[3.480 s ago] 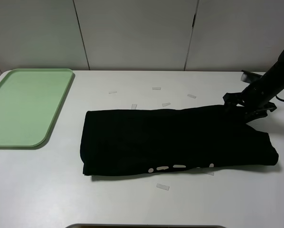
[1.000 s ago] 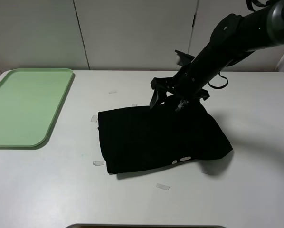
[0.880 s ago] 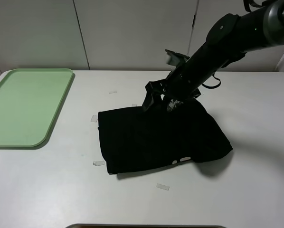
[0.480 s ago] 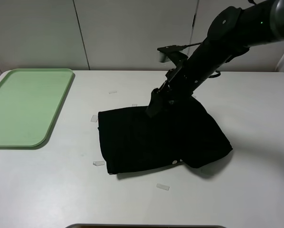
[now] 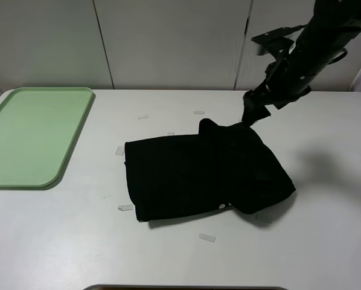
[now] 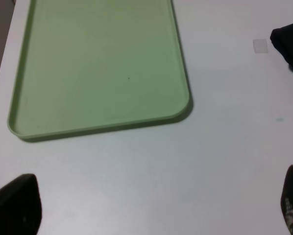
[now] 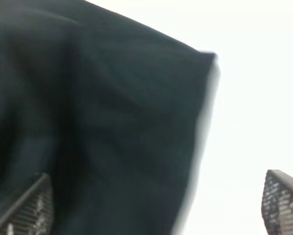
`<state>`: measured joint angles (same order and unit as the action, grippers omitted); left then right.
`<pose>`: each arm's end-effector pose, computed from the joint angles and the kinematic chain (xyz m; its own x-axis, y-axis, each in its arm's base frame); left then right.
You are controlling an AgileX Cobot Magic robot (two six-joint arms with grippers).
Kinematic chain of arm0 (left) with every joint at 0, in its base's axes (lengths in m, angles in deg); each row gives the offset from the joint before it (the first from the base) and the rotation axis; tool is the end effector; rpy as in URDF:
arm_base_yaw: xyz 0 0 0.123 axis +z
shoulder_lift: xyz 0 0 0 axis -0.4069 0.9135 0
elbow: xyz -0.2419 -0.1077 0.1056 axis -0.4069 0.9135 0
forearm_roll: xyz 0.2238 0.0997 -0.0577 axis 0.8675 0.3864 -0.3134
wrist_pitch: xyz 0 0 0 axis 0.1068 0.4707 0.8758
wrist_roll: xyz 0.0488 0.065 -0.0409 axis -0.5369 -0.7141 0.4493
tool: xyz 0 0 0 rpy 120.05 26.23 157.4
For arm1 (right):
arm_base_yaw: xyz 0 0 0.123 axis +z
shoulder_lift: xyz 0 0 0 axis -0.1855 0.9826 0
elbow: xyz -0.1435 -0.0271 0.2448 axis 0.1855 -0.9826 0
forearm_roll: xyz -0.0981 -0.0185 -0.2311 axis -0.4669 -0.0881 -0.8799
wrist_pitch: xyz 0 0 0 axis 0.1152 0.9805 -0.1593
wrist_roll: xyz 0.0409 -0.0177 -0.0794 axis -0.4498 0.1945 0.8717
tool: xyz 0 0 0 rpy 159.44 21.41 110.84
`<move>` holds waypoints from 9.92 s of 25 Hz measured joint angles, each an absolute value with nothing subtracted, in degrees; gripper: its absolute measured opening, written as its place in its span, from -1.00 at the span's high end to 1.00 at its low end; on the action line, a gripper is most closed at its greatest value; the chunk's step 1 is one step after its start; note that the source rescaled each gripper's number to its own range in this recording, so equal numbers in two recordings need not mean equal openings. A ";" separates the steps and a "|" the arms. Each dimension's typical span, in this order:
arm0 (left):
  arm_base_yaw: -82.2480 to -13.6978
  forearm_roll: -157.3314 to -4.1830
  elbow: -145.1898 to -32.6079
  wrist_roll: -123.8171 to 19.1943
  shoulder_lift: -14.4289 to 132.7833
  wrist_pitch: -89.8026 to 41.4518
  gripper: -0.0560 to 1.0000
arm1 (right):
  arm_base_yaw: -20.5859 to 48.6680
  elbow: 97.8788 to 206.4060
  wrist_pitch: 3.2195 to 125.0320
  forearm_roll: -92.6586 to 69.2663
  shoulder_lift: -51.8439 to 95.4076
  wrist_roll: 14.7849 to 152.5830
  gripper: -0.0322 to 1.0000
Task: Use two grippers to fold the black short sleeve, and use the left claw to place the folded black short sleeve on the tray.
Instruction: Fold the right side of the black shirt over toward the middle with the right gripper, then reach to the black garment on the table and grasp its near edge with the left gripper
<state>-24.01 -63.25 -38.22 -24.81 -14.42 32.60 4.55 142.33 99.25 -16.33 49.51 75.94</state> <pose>-0.0068 0.0056 0.2789 -0.4450 0.1480 -0.8832 0.0114 0.9871 0.1596 0.3449 0.0977 0.2193 -0.8219 -0.4531 -0.3451 -0.4694 0.8821 -0.0400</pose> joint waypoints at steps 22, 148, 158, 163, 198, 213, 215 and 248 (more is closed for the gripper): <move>-24.01 -63.25 -38.22 -24.81 -14.42 32.60 -0.96 | 11.70 131.87 81.29 -18.40 51.91 66.93 -0.92; -24.01 -63.10 -38.22 -24.81 -14.42 32.53 -0.96 | 14.33 135.11 71.36 -19.00 41.98 67.08 -1.00; -24.01 -63.10 -38.22 -24.81 -14.42 32.53 -0.96 | -7.60 128.88 75.62 -26.60 19.94 67.47 -1.00; -24.01 -63.10 -38.22 -24.81 -14.42 32.53 -0.96 | -14.47 119.93 73.29 -23.02 2.77 67.66 -1.00; -24.01 -63.10 -38.22 -24.81 -14.42 32.53 -0.96 | -2.79 110.33 120.21 -22.65 -51.81 63.04 -1.00; -24.01 -63.05 -38.22 -24.81 -14.42 32.53 -0.96 | 3.06 100.16 113.89 -27.20 -51.82 57.08 -1.00; -24.01 -63.05 -38.22 -24.81 -14.42 32.53 -0.96 | 3.06 99.97 113.71 -27.19 -51.82 57.08 -1.00; -29.18 -63.74 -38.22 -25.44 -14.42 32.47 -0.96 | 3.06 99.97 113.66 -24.42 -51.82 56.95 -1.00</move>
